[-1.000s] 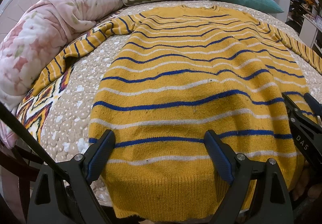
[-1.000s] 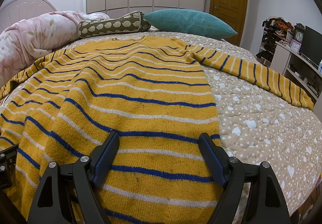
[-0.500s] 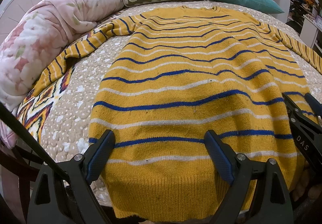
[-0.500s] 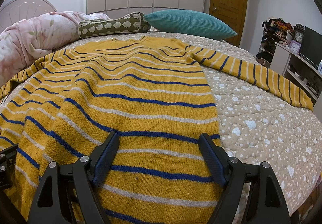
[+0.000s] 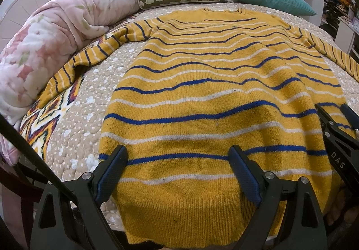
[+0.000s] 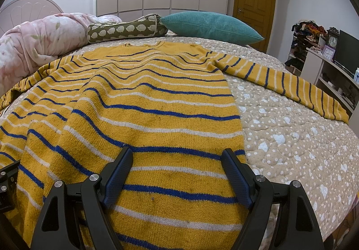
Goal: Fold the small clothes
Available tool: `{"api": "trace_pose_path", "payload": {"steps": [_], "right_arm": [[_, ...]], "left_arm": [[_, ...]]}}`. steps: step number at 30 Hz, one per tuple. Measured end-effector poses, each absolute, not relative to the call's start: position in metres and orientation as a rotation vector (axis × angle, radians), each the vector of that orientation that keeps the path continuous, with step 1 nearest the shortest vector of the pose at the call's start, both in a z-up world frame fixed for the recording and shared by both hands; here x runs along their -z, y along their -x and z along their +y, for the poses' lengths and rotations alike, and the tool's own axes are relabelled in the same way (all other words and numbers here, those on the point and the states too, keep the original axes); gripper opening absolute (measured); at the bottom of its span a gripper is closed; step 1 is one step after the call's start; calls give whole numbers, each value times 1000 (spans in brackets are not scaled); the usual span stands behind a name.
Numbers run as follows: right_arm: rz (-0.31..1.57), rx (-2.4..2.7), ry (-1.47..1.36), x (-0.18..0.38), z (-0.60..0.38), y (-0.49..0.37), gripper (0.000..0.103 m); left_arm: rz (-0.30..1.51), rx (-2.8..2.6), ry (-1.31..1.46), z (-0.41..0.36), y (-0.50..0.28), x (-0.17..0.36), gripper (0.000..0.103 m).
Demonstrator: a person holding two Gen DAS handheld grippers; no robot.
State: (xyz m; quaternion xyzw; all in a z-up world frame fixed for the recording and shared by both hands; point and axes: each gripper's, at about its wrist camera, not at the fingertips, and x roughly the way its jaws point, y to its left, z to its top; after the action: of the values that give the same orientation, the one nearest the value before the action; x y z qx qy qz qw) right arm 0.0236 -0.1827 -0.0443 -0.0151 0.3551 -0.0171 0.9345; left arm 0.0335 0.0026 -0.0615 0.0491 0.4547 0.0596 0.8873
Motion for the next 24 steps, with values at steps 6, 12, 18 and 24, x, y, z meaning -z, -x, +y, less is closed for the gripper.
{"api": "trace_pose_path", "payload": {"steps": [6, 12, 18, 24], "right_arm": [[725, 35, 32, 45, -182, -23, 85], [721, 37, 36, 44, -183, -24, 85], [745, 9, 13, 40, -190, -28, 85], [696, 62, -163, 2, -259, -22, 83]], "left_arm": [[931, -126, -104, 1, -32, 62, 91], [960, -121, -117, 1, -31, 57, 91], [949, -57, -35, 10, -13, 30, 91], [906, -40, 16, 25, 2, 7, 91]]}}
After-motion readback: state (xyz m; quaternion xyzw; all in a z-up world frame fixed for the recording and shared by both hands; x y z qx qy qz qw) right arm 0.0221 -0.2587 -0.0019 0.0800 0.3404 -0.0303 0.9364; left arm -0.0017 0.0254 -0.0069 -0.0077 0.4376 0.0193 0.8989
